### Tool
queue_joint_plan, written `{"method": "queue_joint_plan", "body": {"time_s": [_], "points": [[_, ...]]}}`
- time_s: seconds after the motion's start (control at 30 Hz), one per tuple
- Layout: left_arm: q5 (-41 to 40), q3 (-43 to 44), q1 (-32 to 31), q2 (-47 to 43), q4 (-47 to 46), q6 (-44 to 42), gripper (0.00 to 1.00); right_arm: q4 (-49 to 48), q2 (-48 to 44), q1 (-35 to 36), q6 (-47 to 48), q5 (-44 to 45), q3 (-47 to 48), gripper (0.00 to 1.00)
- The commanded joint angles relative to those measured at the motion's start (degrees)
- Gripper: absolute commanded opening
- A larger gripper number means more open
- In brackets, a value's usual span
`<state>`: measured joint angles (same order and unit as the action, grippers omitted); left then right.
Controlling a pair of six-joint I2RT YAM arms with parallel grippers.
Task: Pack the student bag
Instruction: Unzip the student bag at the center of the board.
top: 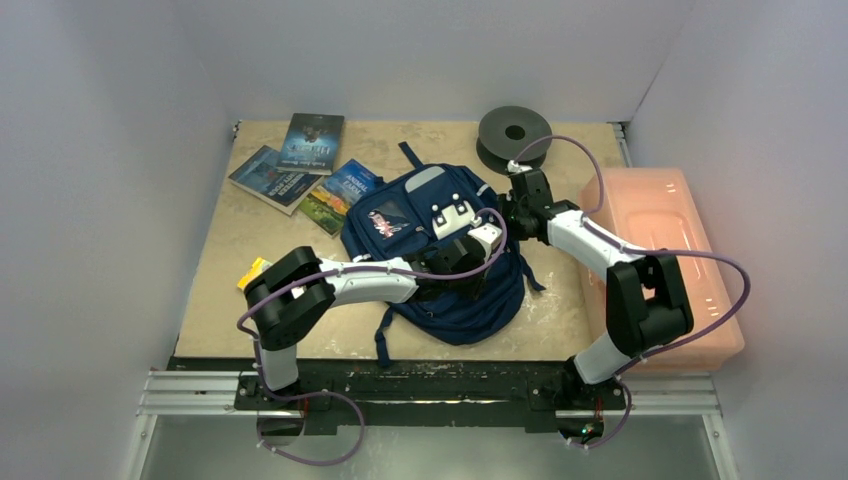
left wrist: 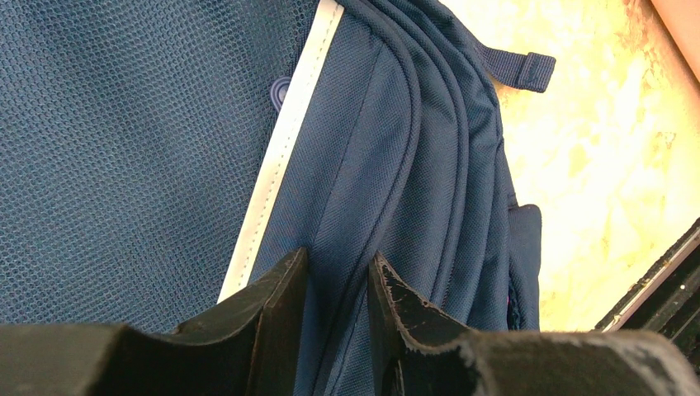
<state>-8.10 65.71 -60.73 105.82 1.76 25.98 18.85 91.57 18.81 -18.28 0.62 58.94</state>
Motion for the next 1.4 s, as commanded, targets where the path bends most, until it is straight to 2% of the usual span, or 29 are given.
{"method": "queue_joint_plan", "body": {"time_s": [0.0,0.2,0.43,0.7,1.13,1.23,1.37], "points": [[0.0,-1.5,0.8,-1.3,2.1,0.5,0.30,0.0,-4.7,-0.3,-1.2,1.4,-0.9,0.34],[0.3,-1.6,0.8,-1.4,1.9,0.8,0.30,-0.7,-5.4,-2.0,-1.2,1.0,-0.7,0.35],[0.9,-1.5,0.8,-1.2,1.9,1.0,0.27,-1.2,-0.7,-1.9,0.5,-0.3,-0.2,0.28],[1.0,-1.5,0.9,-1.2,1.8,1.1,0.26,-0.9,-0.2,-1.8,0.6,-0.5,-1.2,0.31],[1.2,-1.7,1.2,-1.4,1.9,1.2,0.25,-1.0,-3.6,-2.0,-3.1,1.6,-4.9,0.10],[1.4,-1.8,1.4,-1.3,1.8,1.5,0.25,-0.3,-4.1,-2.7,-3.2,2.1,-5.7,0.00],[2.2,-1.8,1.9,-1.3,1.8,1.9,0.25,1.2,-5.9,-3.6,-4.7,2.2,-7.9,0.00]]}}
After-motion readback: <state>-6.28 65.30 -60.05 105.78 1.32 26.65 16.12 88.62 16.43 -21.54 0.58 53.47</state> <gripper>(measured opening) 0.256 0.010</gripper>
